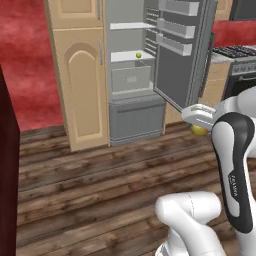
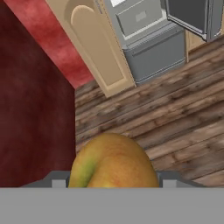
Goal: Retrieve the apple and pear from the fridge and place them into the bowl on the dining table.
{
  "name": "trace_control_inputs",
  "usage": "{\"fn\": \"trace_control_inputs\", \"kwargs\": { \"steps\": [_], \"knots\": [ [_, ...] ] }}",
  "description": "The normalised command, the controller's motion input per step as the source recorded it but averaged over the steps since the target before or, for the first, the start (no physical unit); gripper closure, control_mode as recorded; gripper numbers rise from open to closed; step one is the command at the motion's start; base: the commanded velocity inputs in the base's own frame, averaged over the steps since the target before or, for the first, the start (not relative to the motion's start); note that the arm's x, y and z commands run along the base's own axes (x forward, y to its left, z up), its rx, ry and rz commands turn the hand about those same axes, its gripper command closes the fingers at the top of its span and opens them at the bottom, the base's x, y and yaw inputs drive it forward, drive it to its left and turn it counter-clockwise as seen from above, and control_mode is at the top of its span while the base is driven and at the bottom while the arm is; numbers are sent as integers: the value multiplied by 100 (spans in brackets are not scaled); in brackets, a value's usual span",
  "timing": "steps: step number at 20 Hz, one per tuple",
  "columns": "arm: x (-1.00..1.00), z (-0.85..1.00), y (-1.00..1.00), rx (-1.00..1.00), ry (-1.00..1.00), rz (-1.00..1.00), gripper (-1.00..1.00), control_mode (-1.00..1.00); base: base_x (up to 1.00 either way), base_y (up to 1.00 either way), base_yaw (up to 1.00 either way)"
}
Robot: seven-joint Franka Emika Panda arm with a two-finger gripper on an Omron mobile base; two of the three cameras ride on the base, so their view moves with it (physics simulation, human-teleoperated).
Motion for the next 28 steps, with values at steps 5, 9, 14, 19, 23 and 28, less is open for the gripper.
{"fn": "trace_control_inputs", "kwargs": {
  "steps": [5,9,14,19,23,28],
  "knots": [
    [0,0,0,0,0,0,100,100,-88,-18,-7],
    [0,0,0,0,0,0,100,100,-90,-16,-9],
    [0,0,0,0,0,0,100,100,-88,-17,-10],
    [0,0,0,0,0,0,100,100,-62,-23,-17],
    [0,0,0,0,0,0,100,100,-35,-24,-25],
    [0,0,0,0,0,0,100,100,-12,-45,-29]
  ]
}}
